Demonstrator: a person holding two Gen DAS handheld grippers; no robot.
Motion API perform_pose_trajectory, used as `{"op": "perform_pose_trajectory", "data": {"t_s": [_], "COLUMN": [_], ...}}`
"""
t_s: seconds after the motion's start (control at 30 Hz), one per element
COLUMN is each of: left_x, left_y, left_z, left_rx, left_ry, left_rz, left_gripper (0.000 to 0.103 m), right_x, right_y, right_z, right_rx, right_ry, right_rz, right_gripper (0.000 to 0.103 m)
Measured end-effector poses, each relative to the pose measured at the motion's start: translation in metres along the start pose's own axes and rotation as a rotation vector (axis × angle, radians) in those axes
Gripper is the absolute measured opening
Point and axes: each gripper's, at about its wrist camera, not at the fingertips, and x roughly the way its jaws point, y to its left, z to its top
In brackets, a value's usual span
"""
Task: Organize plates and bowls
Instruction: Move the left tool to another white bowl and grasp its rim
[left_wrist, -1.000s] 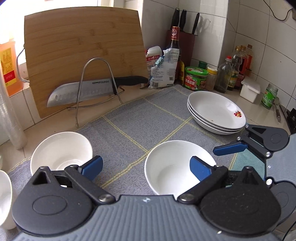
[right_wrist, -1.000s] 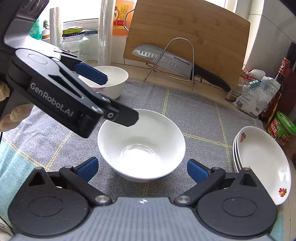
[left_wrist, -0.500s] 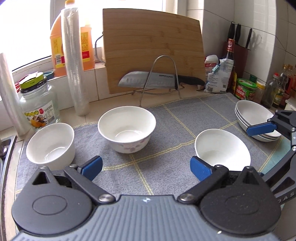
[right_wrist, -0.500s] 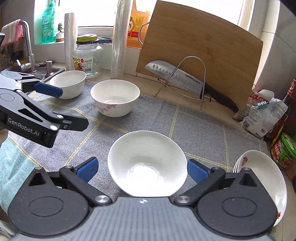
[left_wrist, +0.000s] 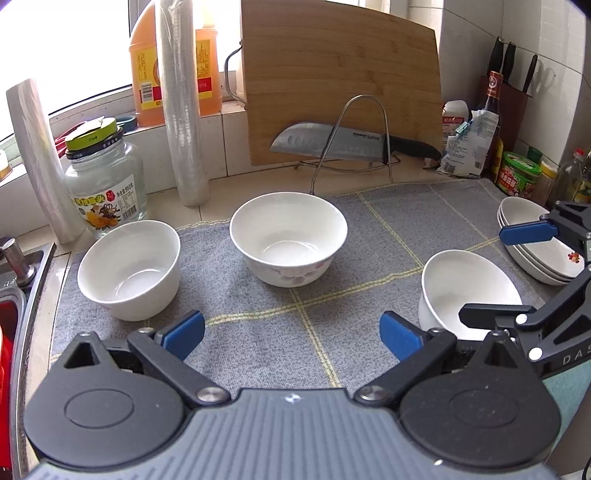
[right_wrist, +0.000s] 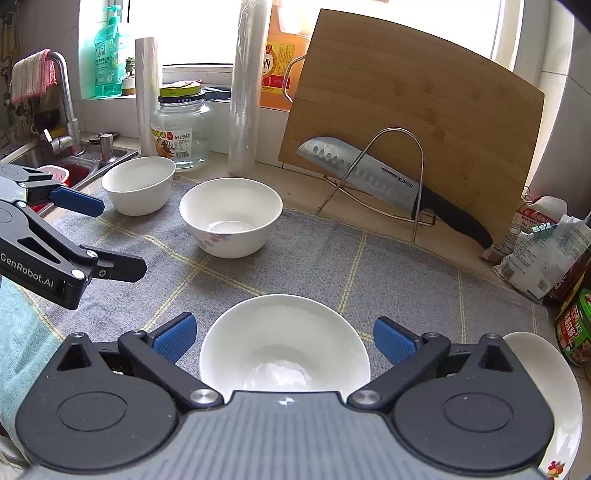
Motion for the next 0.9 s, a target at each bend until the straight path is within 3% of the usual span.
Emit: {"op": "perform_pose_trajectory", "data": {"t_s": [0.4, 0.9], "left_x": [0.035, 0.094], "left_y": [0.028, 0.041], "left_z": [0.058, 0.095], "left_rx": [0.139, 0.121], "left_ry": [0.08, 0.141], "left_rz": [-0.12, -0.178], "left_gripper": [0.1, 0.1], "right_x": [0.035, 0.093], "right_y": [0.014, 0.023], "right_z": [0.029, 0.056], "right_rx": [-0.055, -0.118], "right_ry": [-0.001, 0.072], "right_rz": [0.017, 0.061], "right_gripper": [0.103, 0.103]}}
